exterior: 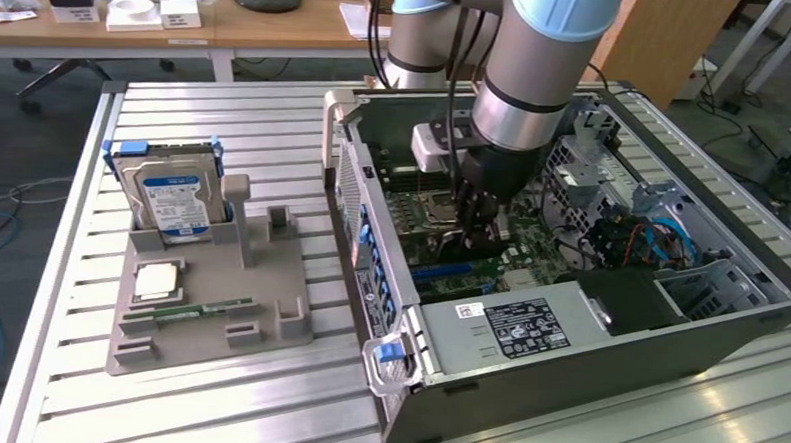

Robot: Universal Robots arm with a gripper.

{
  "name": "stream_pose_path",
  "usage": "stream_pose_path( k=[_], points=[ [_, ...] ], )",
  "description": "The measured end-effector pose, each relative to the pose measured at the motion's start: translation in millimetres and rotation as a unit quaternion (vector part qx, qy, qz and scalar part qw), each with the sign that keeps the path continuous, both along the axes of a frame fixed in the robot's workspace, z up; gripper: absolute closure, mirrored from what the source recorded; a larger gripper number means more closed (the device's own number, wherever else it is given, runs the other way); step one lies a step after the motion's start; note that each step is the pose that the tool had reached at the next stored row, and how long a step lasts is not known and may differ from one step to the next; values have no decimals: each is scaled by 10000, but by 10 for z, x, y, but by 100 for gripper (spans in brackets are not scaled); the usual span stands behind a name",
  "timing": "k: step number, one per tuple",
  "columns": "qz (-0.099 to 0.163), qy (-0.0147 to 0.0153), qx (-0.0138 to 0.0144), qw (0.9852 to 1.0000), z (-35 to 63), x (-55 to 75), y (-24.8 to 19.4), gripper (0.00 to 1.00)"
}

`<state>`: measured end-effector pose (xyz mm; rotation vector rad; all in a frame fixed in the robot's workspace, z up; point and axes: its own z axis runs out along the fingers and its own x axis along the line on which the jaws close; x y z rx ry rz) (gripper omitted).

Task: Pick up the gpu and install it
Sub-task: 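Insert the gpu into the slot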

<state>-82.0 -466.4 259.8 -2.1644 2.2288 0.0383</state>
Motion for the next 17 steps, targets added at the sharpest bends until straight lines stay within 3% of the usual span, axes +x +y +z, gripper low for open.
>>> stream_pose_path(
  k=[17],
  points=[
    [-9,0,-6,10000,-13,-25,0,73]
  ],
)
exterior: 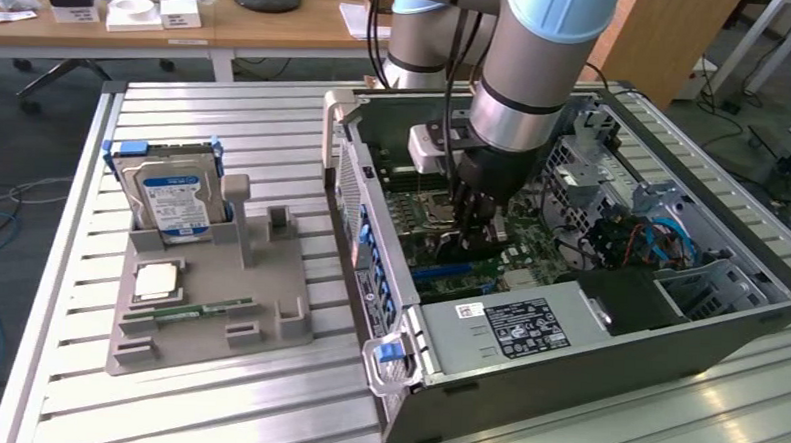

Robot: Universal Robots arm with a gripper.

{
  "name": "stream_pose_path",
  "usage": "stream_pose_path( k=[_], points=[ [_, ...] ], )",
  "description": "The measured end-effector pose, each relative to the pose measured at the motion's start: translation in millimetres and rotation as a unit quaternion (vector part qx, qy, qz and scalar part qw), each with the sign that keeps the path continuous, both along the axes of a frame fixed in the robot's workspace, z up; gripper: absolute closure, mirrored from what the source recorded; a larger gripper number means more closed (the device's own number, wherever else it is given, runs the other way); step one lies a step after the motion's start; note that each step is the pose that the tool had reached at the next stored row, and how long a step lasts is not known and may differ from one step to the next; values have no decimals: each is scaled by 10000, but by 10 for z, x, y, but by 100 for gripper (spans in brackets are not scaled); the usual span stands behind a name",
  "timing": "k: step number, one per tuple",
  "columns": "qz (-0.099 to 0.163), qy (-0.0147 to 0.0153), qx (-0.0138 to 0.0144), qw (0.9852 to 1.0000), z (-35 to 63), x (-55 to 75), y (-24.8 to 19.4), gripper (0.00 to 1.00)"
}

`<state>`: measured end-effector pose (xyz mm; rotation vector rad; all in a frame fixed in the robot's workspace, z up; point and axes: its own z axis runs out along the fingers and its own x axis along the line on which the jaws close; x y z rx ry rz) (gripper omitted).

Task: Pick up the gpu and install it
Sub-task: 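Insert the gpu into the slot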

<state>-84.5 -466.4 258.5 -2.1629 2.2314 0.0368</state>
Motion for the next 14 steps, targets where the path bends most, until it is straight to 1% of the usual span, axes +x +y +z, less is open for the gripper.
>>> stream_pose_path(
  k=[4,10,14],
  points=[
    [0,0,1,10000,-26,0,0,73],
    [0,0,0,10000,-28,5,0,73],
    [0,0,1,10000,-64,5,0,73]
  ],
)
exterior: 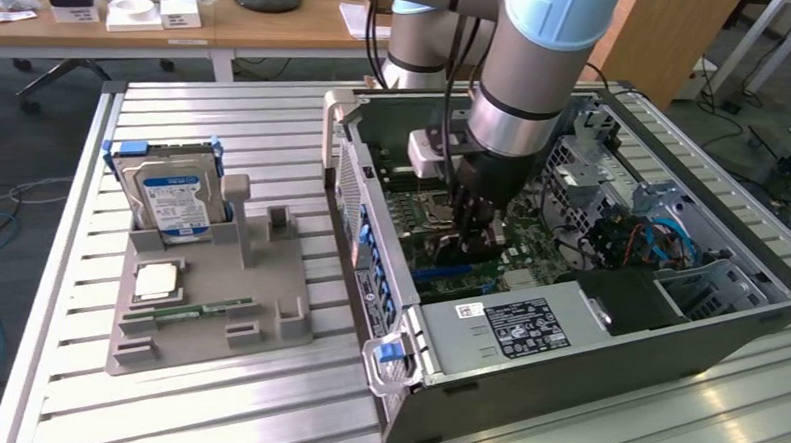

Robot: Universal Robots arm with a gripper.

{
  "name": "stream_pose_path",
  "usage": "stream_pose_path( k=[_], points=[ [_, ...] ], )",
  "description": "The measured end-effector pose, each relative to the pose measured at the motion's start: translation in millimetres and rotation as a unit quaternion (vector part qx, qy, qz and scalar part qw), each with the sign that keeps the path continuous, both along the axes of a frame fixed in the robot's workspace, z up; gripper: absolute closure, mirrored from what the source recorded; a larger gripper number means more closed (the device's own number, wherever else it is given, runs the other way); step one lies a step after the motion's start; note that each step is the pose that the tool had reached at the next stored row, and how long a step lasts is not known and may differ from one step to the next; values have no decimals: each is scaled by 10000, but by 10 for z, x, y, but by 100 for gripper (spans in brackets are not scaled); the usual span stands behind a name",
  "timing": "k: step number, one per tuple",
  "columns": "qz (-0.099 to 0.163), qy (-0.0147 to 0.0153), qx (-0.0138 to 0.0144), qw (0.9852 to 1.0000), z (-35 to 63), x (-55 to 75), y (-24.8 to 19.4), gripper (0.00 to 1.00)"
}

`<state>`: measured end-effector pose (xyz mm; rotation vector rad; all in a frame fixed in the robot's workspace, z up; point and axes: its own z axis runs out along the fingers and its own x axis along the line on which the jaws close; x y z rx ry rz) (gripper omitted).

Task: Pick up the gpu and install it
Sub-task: 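Insert the gpu into the slot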

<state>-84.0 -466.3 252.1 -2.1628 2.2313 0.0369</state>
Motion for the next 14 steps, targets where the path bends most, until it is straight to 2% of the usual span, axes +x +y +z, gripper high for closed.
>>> stream_pose_path(
  k=[14],
  points=[
    [0,0,-1,10000,-54,0,0,73]
  ],
)
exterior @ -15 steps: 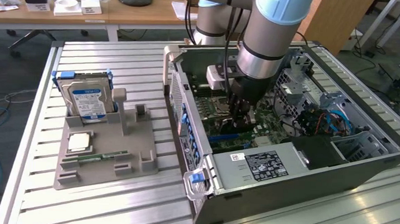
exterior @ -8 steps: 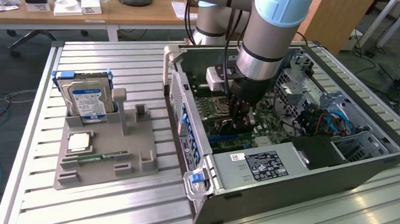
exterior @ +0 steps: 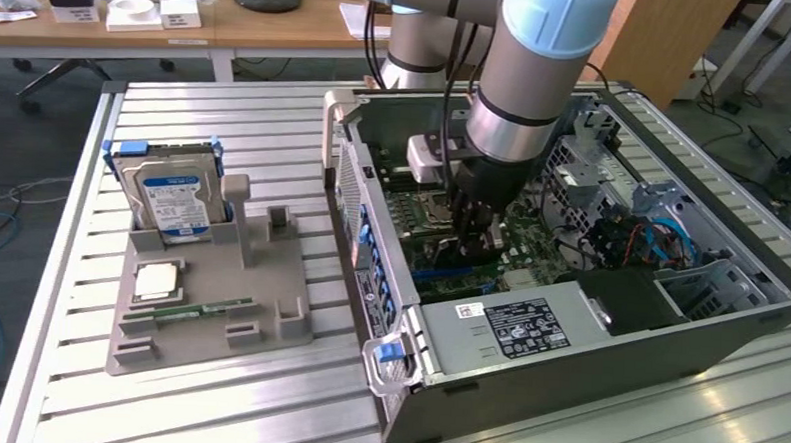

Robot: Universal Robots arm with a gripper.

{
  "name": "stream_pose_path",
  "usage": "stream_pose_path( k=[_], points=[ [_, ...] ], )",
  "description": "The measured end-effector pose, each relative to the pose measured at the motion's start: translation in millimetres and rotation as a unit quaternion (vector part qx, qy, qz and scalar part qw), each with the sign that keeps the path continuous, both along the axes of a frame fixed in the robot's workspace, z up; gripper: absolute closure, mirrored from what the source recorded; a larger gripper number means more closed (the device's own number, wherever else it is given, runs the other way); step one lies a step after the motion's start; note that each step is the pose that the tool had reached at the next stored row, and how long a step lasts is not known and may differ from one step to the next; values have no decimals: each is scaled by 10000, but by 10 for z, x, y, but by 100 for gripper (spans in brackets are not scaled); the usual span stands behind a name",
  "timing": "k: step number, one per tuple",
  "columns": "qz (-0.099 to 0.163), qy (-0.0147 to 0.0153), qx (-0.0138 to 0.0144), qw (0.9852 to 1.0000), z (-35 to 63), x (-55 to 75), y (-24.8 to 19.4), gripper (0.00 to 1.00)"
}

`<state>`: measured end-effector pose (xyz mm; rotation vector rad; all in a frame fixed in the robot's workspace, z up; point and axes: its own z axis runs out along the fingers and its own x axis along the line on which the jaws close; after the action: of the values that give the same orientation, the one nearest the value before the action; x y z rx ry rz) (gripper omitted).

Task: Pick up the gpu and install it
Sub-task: 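Insert the gpu into the slot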

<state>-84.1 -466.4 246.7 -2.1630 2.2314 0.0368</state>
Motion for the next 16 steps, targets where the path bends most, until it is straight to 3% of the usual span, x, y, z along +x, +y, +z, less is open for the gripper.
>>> stream_pose_path(
  k=[16],
  points=[
    [0,0,0,10000,-48,0,0,73]
  ],
)
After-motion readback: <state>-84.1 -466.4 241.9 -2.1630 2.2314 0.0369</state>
